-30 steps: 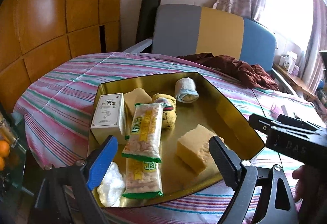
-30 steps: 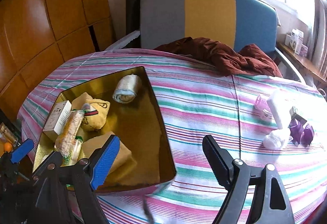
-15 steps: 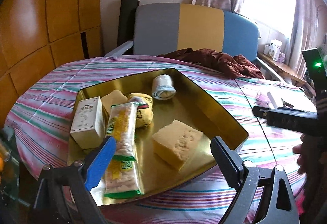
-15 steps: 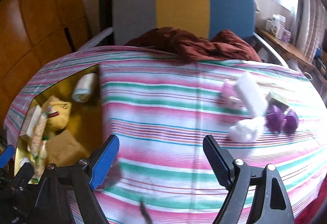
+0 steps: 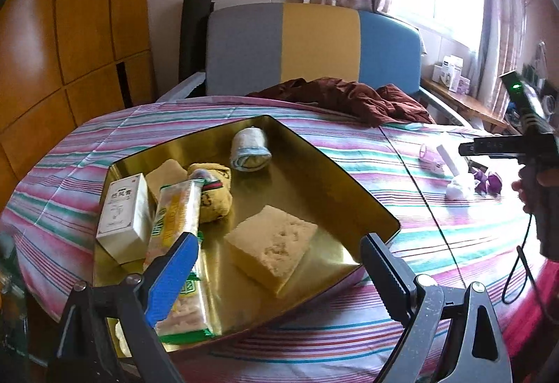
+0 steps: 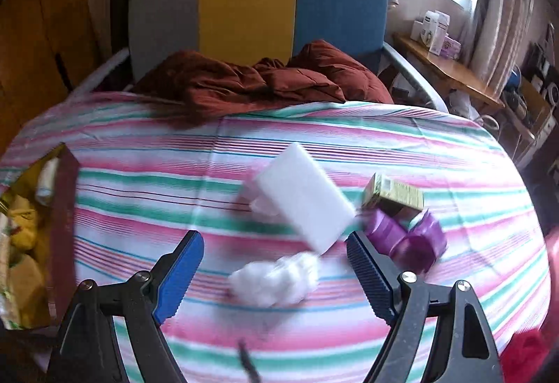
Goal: Organize objects
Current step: 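Move both open tools to the white sponge block and grasp it with the right tool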
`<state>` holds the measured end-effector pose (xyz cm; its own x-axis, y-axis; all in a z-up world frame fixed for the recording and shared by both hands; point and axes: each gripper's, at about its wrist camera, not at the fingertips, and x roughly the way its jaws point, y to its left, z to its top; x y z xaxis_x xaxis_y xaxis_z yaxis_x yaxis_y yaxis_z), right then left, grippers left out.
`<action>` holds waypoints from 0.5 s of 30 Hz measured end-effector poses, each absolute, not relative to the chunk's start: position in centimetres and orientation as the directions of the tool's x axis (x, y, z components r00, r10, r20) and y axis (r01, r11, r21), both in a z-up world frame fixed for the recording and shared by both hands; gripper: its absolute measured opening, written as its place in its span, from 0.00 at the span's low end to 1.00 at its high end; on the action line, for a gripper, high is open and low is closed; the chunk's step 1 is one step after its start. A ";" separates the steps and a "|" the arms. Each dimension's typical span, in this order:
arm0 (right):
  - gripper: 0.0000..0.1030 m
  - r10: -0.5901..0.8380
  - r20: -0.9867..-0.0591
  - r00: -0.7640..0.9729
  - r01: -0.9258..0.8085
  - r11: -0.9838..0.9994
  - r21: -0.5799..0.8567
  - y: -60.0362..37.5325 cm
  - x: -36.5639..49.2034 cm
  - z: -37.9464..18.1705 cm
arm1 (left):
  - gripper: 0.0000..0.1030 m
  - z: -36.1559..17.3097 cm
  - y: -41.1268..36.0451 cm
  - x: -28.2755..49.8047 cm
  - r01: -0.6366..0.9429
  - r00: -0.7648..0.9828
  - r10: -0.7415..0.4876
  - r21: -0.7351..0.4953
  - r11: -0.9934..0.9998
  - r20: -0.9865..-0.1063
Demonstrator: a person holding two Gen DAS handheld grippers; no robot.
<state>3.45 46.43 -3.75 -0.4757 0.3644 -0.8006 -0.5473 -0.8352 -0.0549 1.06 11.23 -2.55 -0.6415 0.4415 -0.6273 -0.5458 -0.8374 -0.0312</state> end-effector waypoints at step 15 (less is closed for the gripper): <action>0.86 0.291 -0.829 -0.478 -0.405 -0.910 -0.086 51.2 -0.8 -7.7 | 0.92 -3.0 13.4 1.0 -0.579 -0.594 0.455 -0.040 -0.814 -0.664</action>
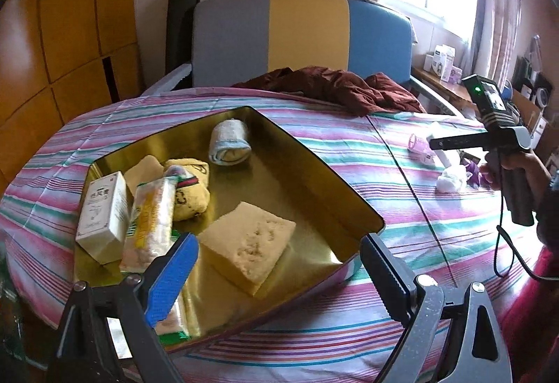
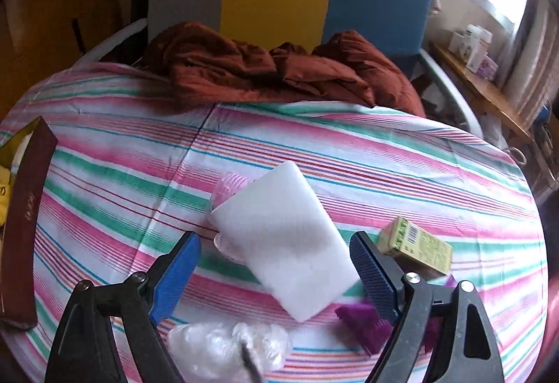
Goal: Organize objects
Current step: 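Move both open tools to the white sponge block and grasp it with the right tool, then grasp the pink hair roller with the left tool while the right tool holds the white block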
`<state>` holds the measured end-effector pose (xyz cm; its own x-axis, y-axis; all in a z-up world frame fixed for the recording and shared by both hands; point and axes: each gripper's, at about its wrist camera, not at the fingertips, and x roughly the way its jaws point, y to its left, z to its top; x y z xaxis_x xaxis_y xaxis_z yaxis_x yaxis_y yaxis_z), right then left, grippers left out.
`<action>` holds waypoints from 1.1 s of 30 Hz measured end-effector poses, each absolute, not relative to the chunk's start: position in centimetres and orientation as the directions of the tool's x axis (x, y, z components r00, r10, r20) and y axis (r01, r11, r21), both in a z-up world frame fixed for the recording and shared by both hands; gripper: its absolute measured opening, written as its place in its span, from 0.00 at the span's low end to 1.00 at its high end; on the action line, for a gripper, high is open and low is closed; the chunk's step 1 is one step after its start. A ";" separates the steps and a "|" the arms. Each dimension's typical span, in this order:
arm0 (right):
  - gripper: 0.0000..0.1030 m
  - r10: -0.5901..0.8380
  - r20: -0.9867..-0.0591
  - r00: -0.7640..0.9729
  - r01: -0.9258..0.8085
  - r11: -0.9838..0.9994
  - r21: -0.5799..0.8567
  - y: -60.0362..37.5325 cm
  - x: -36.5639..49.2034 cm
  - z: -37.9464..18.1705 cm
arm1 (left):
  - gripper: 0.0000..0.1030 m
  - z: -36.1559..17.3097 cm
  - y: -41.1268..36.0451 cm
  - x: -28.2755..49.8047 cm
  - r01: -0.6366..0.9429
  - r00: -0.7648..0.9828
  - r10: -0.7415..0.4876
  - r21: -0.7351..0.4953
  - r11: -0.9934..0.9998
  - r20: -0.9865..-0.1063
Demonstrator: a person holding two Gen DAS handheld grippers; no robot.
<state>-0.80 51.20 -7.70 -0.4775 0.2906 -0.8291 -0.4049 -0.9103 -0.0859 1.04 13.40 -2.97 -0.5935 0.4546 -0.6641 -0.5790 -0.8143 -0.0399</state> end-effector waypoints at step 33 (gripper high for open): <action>0.69 0.228 -0.813 -0.536 -0.650 -0.726 0.225 59.3 3.1 -4.8 | 0.93 -0.8 26.9 0.0 -0.739 -0.397 0.566 -0.114 -0.664 -0.723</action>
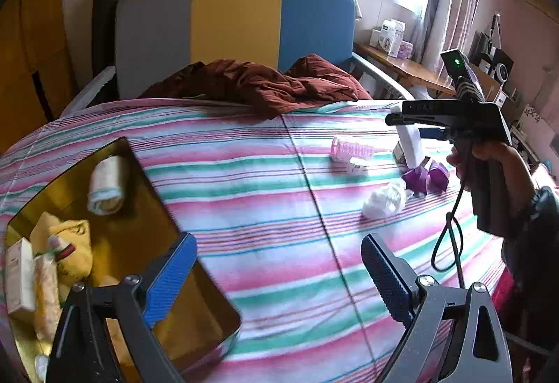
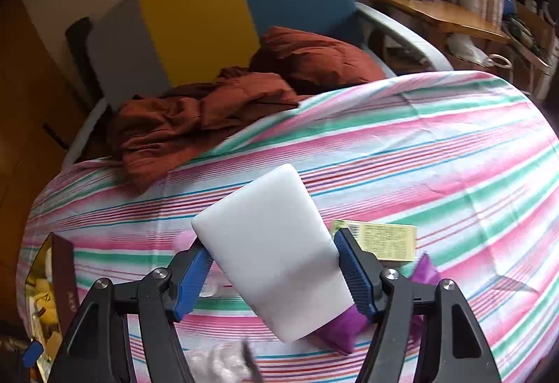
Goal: Organize objects
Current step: 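Grasp the pink hair roller with the left tool while the right tool holds the white block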
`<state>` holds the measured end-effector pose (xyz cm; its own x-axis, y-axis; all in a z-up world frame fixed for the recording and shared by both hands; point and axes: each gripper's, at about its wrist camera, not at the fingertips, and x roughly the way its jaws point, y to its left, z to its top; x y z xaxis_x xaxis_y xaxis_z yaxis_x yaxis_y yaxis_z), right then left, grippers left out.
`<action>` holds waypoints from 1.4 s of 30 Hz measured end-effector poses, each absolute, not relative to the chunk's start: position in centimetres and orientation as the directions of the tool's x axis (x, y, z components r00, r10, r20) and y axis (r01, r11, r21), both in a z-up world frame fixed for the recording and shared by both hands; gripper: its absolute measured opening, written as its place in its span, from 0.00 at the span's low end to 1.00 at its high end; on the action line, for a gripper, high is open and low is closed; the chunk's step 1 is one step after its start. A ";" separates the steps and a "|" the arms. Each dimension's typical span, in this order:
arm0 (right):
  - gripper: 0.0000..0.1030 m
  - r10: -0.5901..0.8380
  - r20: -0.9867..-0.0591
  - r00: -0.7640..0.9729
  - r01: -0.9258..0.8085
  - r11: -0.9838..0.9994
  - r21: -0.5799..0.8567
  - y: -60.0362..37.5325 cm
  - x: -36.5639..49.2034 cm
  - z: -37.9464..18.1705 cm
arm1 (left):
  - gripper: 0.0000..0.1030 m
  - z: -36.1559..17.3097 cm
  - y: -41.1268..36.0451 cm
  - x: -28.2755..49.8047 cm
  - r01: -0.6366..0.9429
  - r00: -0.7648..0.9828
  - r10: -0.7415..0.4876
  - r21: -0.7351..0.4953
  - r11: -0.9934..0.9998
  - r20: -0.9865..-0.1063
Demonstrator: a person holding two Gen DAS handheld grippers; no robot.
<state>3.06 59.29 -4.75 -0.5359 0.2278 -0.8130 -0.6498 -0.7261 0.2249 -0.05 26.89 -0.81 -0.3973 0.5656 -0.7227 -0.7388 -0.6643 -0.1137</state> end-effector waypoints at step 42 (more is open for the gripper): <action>0.69 0.300 -0.793 -0.531 -0.720 -0.653 0.235 61.0 5.4 -3.1 | 0.65 -8.2 51.6 -5.9 -0.840 -0.275 0.517 -0.059 -0.540 -0.811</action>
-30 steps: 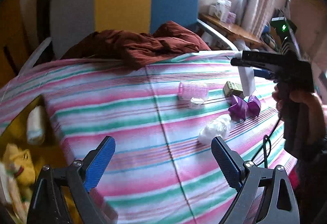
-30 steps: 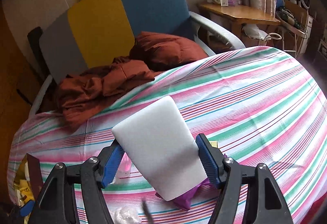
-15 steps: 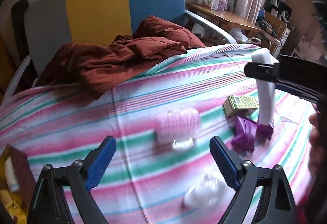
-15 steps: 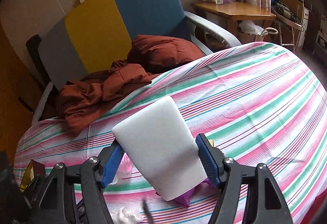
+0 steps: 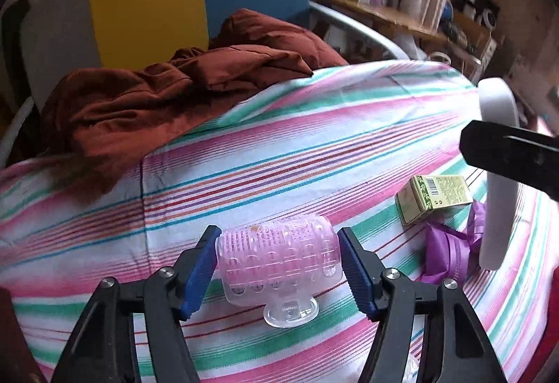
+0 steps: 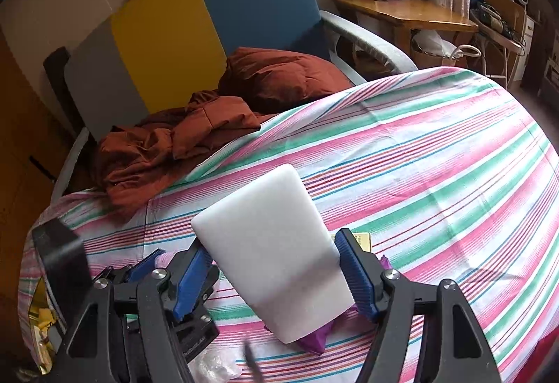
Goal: Organize objects
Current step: 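Grasp the pink hair roller with the left tool while the right tool holds the white block, then lift the pink roller with the left tool while the right tool lifts the white block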
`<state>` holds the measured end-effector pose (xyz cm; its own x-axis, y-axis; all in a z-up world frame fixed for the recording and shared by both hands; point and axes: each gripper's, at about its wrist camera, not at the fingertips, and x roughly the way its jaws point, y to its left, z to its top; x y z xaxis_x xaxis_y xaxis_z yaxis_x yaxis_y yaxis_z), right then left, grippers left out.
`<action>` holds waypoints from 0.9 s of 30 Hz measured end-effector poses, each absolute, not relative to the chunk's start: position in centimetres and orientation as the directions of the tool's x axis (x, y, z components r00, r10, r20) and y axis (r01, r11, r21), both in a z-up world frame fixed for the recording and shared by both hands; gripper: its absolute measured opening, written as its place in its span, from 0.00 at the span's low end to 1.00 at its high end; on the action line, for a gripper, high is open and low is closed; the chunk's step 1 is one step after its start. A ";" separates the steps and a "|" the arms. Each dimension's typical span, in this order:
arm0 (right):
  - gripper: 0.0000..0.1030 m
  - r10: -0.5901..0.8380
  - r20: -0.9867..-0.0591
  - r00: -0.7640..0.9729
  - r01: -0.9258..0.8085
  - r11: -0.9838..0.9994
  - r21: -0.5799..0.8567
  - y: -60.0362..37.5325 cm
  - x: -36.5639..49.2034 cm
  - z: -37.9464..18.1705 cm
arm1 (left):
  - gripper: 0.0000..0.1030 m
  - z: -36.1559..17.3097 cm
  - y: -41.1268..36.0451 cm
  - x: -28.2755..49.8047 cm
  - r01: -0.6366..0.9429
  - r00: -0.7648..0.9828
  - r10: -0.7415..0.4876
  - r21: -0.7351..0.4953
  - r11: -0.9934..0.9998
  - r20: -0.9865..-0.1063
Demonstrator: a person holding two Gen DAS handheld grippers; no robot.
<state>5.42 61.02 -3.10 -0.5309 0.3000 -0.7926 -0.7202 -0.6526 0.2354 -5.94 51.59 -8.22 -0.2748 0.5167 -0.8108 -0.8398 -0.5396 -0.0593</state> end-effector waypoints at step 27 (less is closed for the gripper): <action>0.67 0.071 -0.882 -0.465 -0.569 -0.787 0.237 58.1 0.2 -9.2 | 0.64 -10.1 46.1 -5.0 -0.770 -0.362 0.527 -0.071 -0.634 -0.769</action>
